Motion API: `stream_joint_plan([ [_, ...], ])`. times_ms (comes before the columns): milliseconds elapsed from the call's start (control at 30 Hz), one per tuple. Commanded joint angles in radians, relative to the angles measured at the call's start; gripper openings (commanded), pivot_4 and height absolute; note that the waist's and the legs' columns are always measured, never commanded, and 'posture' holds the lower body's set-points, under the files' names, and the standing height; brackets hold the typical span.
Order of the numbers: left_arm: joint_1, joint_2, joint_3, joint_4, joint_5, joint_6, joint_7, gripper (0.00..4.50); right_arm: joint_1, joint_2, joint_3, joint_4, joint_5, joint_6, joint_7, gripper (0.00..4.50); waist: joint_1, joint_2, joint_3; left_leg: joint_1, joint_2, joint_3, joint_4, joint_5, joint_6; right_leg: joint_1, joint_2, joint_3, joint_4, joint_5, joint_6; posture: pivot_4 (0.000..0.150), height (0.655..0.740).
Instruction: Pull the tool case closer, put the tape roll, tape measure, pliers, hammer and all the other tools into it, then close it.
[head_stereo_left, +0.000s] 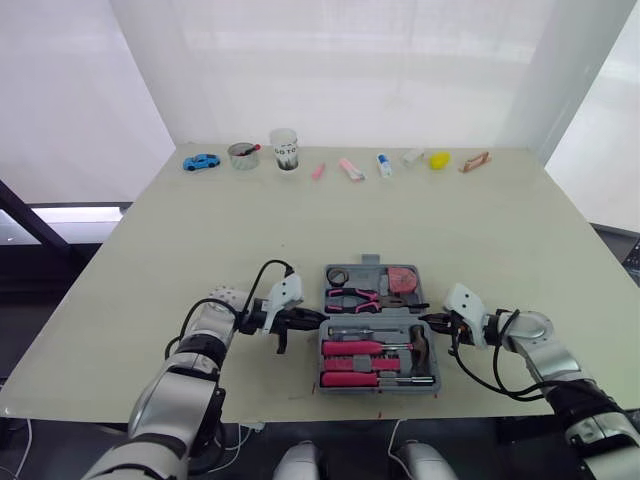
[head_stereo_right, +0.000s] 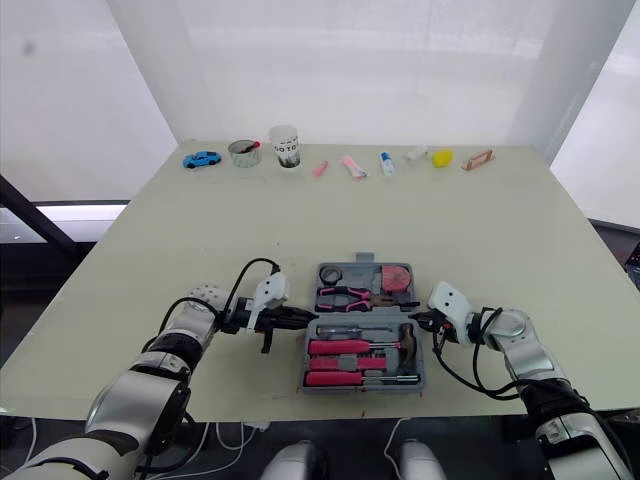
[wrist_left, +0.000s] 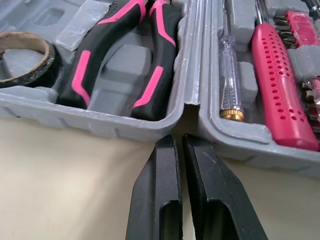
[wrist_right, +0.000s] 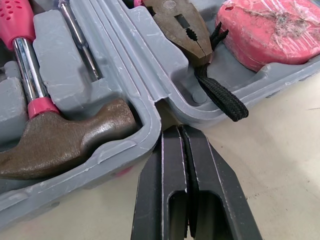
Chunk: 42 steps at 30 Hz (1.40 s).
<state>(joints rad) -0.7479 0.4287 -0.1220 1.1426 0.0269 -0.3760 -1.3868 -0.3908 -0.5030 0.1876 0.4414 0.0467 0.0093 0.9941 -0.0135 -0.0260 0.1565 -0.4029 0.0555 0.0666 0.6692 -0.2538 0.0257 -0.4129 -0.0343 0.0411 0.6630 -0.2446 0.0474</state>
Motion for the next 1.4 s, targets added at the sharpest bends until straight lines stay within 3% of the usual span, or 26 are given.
stream_joint_plan([
  [33,0.009,-0.04,-0.005,-0.023,-0.01,0.003,-0.018,0.32,-0.005,0.019,0.011,-0.022,0.006,-0.014,0.015,0.03,0.0,0.0,0.0,0.0,0.0,0.0,0.0,0.0,0.0,0.0,0.0,0.0,0.0,0.0,0.0,0.15,0.74],
  [1400,0.118,0.016,-0.035,-0.162,-0.024,0.108,-0.139,0.32,0.094,0.007,0.037,-0.206,0.047,0.168,0.125,0.03,-0.004,0.0,0.0,0.0,0.0,-0.001,0.0,0.0,0.0,0.0,0.001,0.0,0.0,0.0,0.0,0.15,0.74],
])
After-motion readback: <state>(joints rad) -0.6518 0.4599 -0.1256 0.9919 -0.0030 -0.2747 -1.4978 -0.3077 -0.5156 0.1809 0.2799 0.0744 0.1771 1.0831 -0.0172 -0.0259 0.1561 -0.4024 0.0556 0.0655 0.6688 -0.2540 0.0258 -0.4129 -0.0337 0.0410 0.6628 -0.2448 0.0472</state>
